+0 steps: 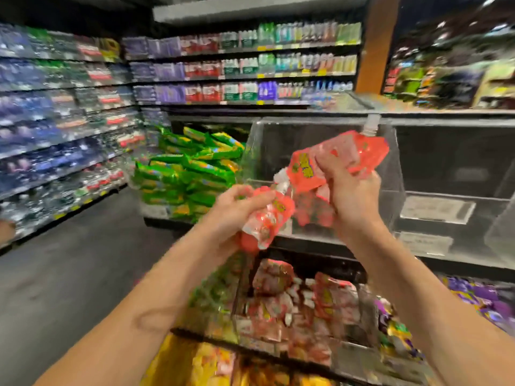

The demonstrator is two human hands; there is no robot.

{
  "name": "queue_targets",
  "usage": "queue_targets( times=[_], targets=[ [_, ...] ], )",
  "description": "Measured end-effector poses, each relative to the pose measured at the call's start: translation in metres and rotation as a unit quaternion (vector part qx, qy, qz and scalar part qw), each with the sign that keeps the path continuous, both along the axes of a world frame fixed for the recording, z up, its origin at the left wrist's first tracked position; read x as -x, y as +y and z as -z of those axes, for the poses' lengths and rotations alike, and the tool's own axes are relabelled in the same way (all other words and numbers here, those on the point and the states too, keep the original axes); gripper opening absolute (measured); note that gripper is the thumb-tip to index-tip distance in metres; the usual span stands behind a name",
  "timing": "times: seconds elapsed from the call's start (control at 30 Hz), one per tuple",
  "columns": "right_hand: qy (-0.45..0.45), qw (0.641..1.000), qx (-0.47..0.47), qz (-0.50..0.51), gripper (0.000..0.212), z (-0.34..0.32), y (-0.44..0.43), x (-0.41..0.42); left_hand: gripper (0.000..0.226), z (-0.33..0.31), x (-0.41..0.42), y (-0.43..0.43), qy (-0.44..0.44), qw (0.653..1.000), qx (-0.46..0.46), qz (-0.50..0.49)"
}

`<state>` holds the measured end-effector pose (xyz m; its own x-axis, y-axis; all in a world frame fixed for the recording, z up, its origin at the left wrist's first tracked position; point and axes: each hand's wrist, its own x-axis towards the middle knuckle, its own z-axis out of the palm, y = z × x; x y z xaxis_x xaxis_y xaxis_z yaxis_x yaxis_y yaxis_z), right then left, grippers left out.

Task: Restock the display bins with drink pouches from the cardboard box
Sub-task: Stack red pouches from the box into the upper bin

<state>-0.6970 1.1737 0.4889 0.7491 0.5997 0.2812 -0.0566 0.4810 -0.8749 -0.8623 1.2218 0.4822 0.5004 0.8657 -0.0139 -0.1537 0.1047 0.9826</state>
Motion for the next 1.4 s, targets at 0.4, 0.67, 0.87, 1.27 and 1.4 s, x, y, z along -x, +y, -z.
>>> queue_targets(
  times=[0.4,0.67,0.87,1.27,1.4],
  targets=[
    [-0.221,0.962,0.082,0.138,0.053,-0.045,0.051,-0.058,0.066,-0.076,-0.051,0.085,0.111,0.976,-0.134,0.133],
    [-0.302,0.923,0.202,0.13,0.056,-0.024,0.08,-0.071,0.059,-0.049,-0.119,0.145,0.43,0.823,-0.359,0.094],
    [-0.345,0.904,0.225,0.115,0.041,-0.016,0.094,-0.082,0.068,-0.027,-0.15,0.173,0.458,0.823,-0.326,0.082],
    [-0.367,0.89,0.25,0.101,0.041,-0.005,0.102,-0.094,0.063,-0.015,-0.166,0.181,0.69,0.564,-0.442,0.105],
    [-0.381,0.882,0.263,0.09,0.041,-0.003,0.103,-0.096,0.048,-0.026,-0.165,0.177,0.688,0.555,-0.446,0.136]
  ],
)
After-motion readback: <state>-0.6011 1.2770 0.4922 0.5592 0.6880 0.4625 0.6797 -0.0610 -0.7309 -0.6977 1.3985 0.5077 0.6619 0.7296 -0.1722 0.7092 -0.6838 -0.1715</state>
